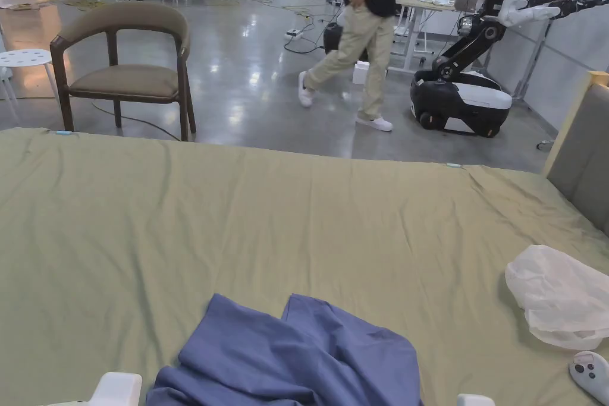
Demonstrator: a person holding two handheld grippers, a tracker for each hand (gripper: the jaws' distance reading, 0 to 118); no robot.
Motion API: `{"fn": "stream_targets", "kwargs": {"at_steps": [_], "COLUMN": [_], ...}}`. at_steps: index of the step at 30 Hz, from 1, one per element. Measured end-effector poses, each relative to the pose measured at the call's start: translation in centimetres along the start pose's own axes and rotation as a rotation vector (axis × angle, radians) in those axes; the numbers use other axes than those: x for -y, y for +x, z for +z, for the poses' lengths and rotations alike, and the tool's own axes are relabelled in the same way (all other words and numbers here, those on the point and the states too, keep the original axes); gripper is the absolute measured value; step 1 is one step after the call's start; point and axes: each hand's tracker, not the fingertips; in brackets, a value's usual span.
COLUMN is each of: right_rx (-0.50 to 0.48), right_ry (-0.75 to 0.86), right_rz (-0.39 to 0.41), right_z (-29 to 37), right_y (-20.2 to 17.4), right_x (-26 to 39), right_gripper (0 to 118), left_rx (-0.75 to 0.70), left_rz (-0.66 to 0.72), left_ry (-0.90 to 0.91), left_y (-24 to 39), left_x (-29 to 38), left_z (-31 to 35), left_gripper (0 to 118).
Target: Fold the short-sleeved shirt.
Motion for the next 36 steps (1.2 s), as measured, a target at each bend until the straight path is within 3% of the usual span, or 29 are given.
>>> {"fn": "stream_targets", "kwargs": {"at_steps": [2,4,6,7,8,16,36], "right_rx": [-0.019,-0.049,-0.026,-0.028,-0.038,-0.042,0.042], "right_ry": [-0.019,-0.028,-0.018,-0.018,-0.016,0.126,0.471], "right_rz": [0.004,-0.005,0.014,0.017,0.010,0.003,-0.005], "right_z": [-0.9,-1.0,-0.9,-0.9,-0.6,5.3,19.8], "right_y": [-0.6,-1.2,-1.6,-1.5,-1.4,-0.6,4.3], "right_x": [0.1,0.2,0.2,0.1,0.0,-2.4,-14.6], "right_gripper": [62,38,29,11,4,3,3], "left_rx": [0.001,-0.002,-0.002,-0.001,0.000,0.009,-0.073], "left_rz": [0.004,0.007,0.007,0.006,0.004,-0.014,-0.057], "left_ry": [0.000,-0.006,-0.010,-0.011,-0.012,0.124,0.487], "left_y": [-0.1,-0.2,0.0,0.0,0.0,0.0,-3.3], "left_x": [0.0,0.3,0.4,0.5,0.6,-1.7,-17.3], "left_z": [-0.3,-0.5,-0.5,-0.5,-0.5,2.8,17.0], "left_gripper": [0,0,0,0,0,0,0]}}
